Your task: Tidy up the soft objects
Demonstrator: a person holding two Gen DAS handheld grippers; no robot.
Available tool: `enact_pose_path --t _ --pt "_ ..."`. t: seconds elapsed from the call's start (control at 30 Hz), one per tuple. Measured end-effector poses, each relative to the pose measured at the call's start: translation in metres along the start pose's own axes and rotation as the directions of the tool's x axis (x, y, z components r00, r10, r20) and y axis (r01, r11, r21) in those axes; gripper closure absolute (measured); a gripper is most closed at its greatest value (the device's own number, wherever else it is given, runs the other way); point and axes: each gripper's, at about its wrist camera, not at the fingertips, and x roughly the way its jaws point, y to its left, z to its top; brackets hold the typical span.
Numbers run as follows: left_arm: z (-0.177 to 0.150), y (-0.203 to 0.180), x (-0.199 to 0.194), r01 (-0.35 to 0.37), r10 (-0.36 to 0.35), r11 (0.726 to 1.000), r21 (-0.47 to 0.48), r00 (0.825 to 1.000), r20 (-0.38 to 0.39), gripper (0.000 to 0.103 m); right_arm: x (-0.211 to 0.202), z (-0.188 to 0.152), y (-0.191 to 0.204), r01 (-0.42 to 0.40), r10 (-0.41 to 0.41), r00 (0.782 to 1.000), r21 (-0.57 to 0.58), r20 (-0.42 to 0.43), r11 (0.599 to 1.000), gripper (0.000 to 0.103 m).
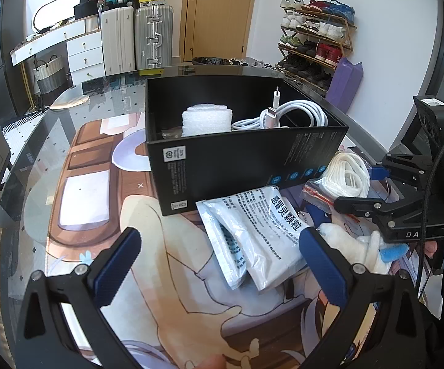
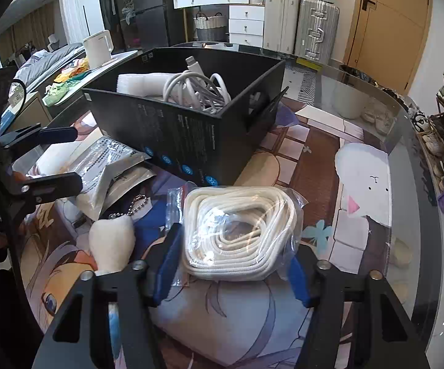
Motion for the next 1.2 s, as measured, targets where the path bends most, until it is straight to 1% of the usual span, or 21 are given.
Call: enact_pose_path --t 0.1,0.23,0.37,0.43,0.6,0.77,0.93,1.0,1.07,1.1,1.17,1.2 --pt "-0.001 -0.002 -0.001 0.004 -0.004 1.000 0.000 1.000 -0.002 0.000 -0.003 -0.001 -0.002 -0.016 0.016 1.000 0.003 0.004 1.000 0.048" --pt "0.001 -0.003 -0.003 0.001 -0.001 1.000 0.002 1.000 -0.004 0.000 -0.012 -0.003 -0.005 -0.056 0.055 0.998 0.019 0.027 0.998 0.048" --pt "0.003 -0.006 -0.003 0.033 -0.033 0.999 -0.010 0.999 -0.015 0.000 -0.023 -0.002 -0.006 -0.090 0.088 0.994 0.024 0.062 0.996 0.048" --pt "0.003 -0.009 -0.003 0.048 -0.048 0.999 -0.013 0.999 -0.013 0.000 -0.029 -0.002 -0.006 -0.090 0.088 0.993 0.018 0.074 0.996 0.048" --pt "0.001 -0.017 0.008 0.053 -0.055 0.998 -0.034 0.997 -0.058 0.000 -0.038 -0.001 -0.005 -0.089 0.087 0.992 0.017 0.094 0.996 0.048" --pt "0.008 -0.016 0.006 0.072 -0.078 0.993 -0.092 0.995 -0.054 0.000 -0.045 -0.001 -0.006 -0.086 0.084 0.991 0.016 0.108 0.996 0.048" --pt "0.017 -0.006 0.012 0.063 -0.075 0.985 -0.160 0.995 -0.072 0.000 -0.054 -0.003 -0.009 -0.085 0.082 0.989 0.021 0.125 0.996 0.048" --pt "0.019 -0.001 0.015 0.057 -0.073 0.983 -0.176 0.994 -0.087 0.003 -0.056 -0.004 -0.011 -0.086 0.082 0.988 0.025 0.129 0.996 0.048" --pt "0.020 0.000 0.020 0.052 -0.072 0.982 -0.181 0.992 -0.103 0.010 -0.056 -0.004 -0.012 -0.087 0.083 0.988 0.029 0.130 0.996 0.048" --pt "0.020 0.000 0.023 0.056 -0.077 0.982 -0.181 0.990 -0.115 0.016 -0.056 -0.005 -0.012 -0.089 0.084 0.988 0.028 0.130 0.996 0.048" --pt "0.021 -0.003 0.023 0.055 -0.074 0.985 -0.165 0.991 -0.111 0.021 -0.056 -0.005 -0.013 -0.092 0.088 0.988 0.027 0.129 0.995 0.048" --pt "0.021 -0.004 0.022 0.068 -0.086 0.985 -0.161 0.990 -0.110 0.030 -0.056 -0.005 -0.013 -0.093 0.089 0.988 0.026 0.128 0.995 0.048"
